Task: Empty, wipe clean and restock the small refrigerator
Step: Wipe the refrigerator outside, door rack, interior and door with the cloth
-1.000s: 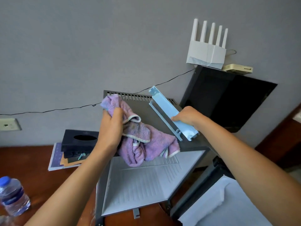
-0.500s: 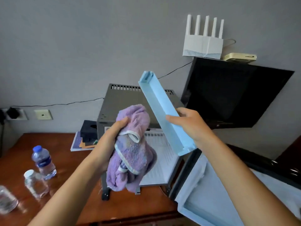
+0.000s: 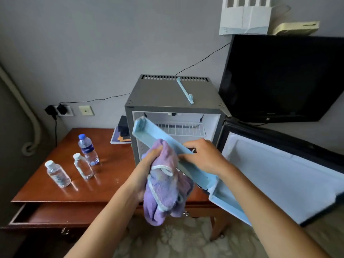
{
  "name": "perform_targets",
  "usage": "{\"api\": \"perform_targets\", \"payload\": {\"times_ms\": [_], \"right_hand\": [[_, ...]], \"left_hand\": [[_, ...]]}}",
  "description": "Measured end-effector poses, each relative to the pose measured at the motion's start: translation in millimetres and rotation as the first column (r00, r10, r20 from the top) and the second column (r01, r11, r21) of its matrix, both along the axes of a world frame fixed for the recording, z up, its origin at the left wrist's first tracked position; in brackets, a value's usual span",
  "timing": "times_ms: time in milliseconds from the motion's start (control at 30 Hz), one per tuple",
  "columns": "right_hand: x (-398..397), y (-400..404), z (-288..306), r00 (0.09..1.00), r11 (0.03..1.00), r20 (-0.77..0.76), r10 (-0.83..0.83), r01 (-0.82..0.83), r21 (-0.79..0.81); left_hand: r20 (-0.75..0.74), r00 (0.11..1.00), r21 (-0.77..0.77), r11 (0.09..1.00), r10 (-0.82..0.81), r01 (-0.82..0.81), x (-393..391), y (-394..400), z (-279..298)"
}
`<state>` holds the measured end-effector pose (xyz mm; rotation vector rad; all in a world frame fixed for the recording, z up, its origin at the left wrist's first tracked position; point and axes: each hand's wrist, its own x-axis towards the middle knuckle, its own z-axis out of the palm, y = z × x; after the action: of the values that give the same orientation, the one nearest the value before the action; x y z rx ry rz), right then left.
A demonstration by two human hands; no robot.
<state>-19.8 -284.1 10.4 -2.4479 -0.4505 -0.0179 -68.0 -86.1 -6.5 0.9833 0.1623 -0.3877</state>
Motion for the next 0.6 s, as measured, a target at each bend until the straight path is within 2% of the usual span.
{"api": "perform_targets", "payload": {"times_ms": [100,167,200,267,300,333,400,467,533,600], "right_hand": [[-12,10,2,1.000,0.982,-0.002,-0.001,0.001,-0.190],[-22,18,2,0.997,0.976,0.055,-0.063,0.073,-0.205],[-28,23,-3,0.985,0.974,0.116,-0.126,0.145,-0.174],[-47,42,-14,0.926,0.951,0.222,-0.304,0.311,0.005],[-58,55,-18,0.896,0.930,0.249,-0.368,0.359,0.081],[-67,68,-22,0.892,0.929,0.261,-0.370,0.362,0.080],[-73,87,-35,0.927,0.938,0.231,-0.295,0.326,-0.114],[-64,87,-44,0.957,0.906,0.111,-0.269,0.291,-0.307],[-54,75,-45,0.962,0.899,-0.021,-0.271,0.245,-0.363],[-53,67,-44,0.968,0.923,-0.094,-0.234,0.191,-0.335]], "left_hand": [[-0.045,0.998,0.060,0.998,-0.034,0.036,-4,1,-10],[-0.054,0.998,0.028,0.999,0.020,-0.018,-2,4,-16],[-0.050,0.998,0.003,0.999,0.050,-0.050,-1,5,-19],[-0.064,0.995,-0.036,0.997,0.070,-0.073,0,5,-24],[-0.081,0.995,-0.054,0.997,0.057,-0.062,-1,4,-26],[-0.094,0.995,-0.076,0.996,0.041,-0.048,-2,4,-28],[-0.116,0.993,-0.101,0.995,0.017,-0.029,-3,6,-35],[-0.146,0.989,-0.073,0.997,-0.006,-0.005,-4,10,-40],[-0.180,0.984,-0.018,1.000,-0.011,0.008,-6,13,-47],[-0.187,0.980,-0.019,0.998,-0.062,0.060,-9,18,-52]]}}
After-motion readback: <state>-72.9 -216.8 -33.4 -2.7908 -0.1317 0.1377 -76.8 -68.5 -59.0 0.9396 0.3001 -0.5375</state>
